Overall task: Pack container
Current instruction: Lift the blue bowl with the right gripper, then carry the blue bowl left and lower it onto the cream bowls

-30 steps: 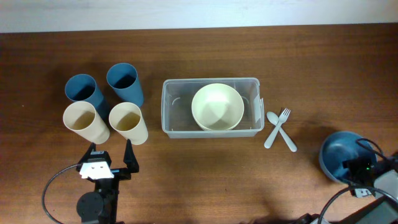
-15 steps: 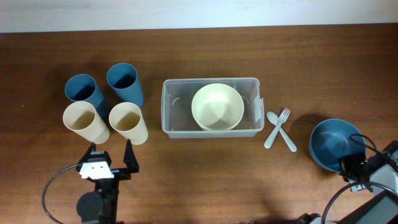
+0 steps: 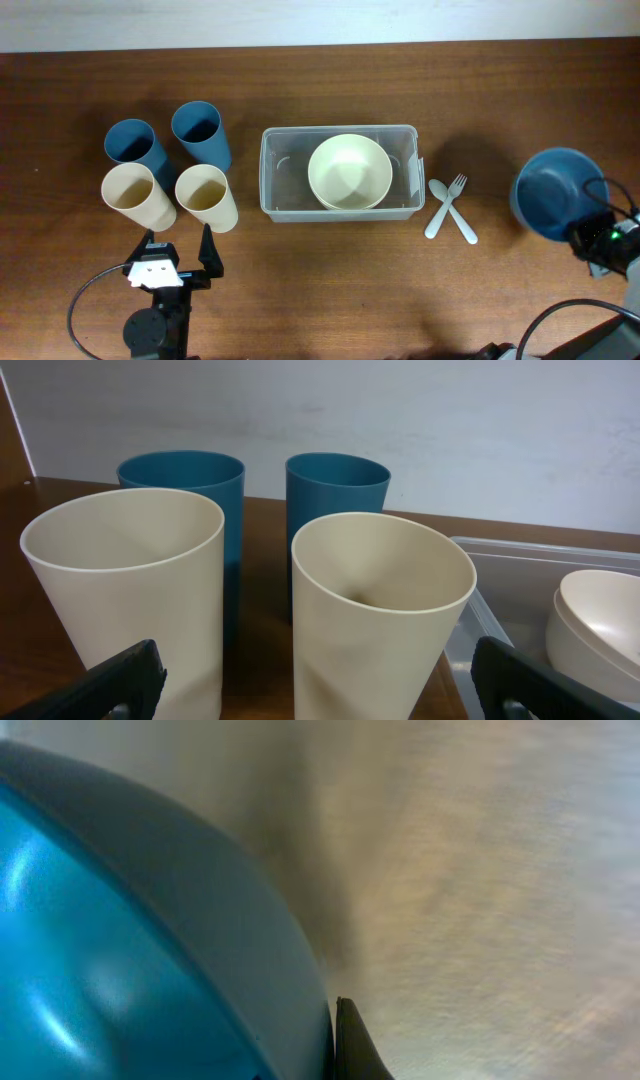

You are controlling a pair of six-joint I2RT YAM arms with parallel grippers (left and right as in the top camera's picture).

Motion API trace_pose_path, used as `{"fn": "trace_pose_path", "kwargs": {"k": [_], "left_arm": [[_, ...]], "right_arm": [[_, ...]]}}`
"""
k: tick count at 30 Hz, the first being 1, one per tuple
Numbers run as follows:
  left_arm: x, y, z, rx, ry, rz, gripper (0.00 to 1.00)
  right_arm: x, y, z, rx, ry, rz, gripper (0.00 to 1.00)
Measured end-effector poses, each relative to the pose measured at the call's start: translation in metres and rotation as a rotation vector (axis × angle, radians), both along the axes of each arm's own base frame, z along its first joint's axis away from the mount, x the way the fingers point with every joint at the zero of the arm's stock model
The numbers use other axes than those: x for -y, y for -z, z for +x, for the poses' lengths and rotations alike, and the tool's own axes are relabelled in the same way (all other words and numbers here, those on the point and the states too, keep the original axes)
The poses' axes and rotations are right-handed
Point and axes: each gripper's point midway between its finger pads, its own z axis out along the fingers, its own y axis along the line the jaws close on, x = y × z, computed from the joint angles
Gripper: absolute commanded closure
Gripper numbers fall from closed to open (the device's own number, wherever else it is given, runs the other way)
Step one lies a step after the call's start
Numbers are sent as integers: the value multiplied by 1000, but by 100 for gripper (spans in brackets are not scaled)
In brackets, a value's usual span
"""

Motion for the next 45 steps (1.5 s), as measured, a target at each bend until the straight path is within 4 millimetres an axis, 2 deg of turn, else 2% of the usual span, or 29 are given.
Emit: {"fn": "trace_pose_path", "kwargs": {"k": [3,6,12,17,21,24,28,39,45], "left_arm": [[0,0,0,0,0,0,0],[0,0,0,0,0,0,0],[0,0,0,0,0,0,0],[0,0,0,0,0,0,0],[0,0,0,0,0,0,0],[0,0,0,0,0,0,0],[0,0,0,0,0,0,0],[0,0,0,0,0,0,0],[0,0,0,0,0,0,0]], "right_arm": [[-17,-21,17,108,-111,40,96],[-46,-39,35,198,-244,79,96],[-140,-69,78,304,-594,100,96],[-214,-93,104,341,-801,27,96],[-260,-100,112,325,-873,-50,96],[-284,-90,111,268,-887,-104,96],[-302,-63,113,172,-883,-181,96],[-300,-23,127,71,-848,-237,96],[-313,1,129,31,-883,-238,96]]}}
